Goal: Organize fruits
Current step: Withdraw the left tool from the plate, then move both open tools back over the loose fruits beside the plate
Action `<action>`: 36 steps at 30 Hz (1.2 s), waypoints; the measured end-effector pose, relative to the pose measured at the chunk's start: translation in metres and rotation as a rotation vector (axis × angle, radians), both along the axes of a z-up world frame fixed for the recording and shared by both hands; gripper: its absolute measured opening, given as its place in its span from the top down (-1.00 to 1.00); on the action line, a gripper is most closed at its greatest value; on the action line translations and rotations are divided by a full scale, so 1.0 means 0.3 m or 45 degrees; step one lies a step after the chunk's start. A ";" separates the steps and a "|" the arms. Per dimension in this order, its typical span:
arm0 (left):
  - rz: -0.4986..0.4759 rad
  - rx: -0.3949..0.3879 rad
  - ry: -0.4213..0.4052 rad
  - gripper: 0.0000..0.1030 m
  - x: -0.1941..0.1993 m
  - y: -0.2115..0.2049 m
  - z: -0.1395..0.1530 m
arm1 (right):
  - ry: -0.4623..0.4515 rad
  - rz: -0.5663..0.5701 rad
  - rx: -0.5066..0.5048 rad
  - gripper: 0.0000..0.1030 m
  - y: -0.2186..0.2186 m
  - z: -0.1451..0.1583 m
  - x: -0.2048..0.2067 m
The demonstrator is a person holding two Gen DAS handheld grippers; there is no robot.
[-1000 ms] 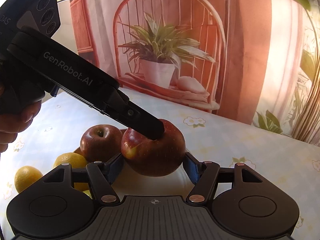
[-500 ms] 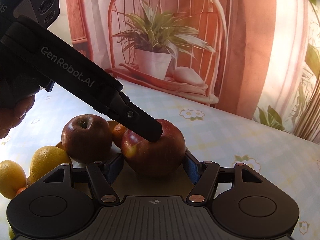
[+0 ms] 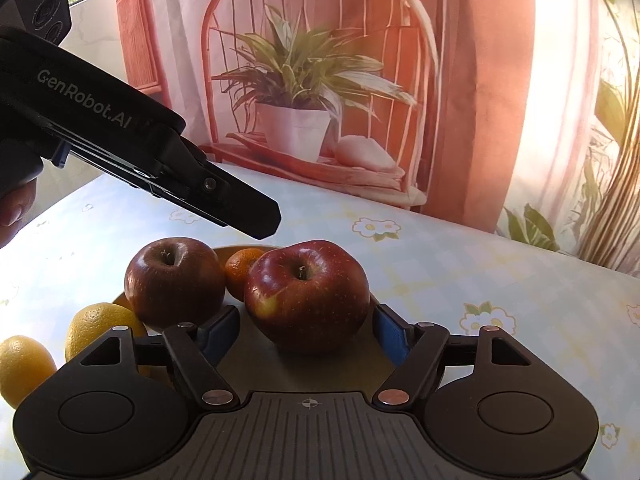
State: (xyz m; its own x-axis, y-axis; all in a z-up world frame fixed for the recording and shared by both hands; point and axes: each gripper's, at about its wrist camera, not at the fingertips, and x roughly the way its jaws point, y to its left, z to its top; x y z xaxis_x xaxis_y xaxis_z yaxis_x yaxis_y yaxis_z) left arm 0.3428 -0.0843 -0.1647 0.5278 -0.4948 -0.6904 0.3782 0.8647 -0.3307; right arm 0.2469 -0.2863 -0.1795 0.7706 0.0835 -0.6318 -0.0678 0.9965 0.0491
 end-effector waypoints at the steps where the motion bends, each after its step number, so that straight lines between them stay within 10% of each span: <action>1: 0.008 0.001 -0.009 0.15 -0.008 0.008 0.006 | -0.008 -0.007 -0.007 -0.44 0.004 0.007 -0.010; 21: 0.246 0.182 -0.263 0.13 -0.358 0.292 0.081 | -0.251 -0.361 0.220 -0.43 0.024 0.023 -0.467; 36: 0.232 0.206 -0.235 0.10 -0.513 0.328 0.032 | -0.268 -0.422 0.163 -0.43 0.160 -0.004 -0.637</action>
State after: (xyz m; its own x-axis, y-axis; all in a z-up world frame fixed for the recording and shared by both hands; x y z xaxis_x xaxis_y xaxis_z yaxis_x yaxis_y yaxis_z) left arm 0.1888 0.0141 -0.1551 0.7215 -0.2719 -0.6368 0.2532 0.9596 -0.1229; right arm 0.0558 -0.2384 -0.1807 0.8802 -0.1231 -0.4583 0.2340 0.9528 0.1936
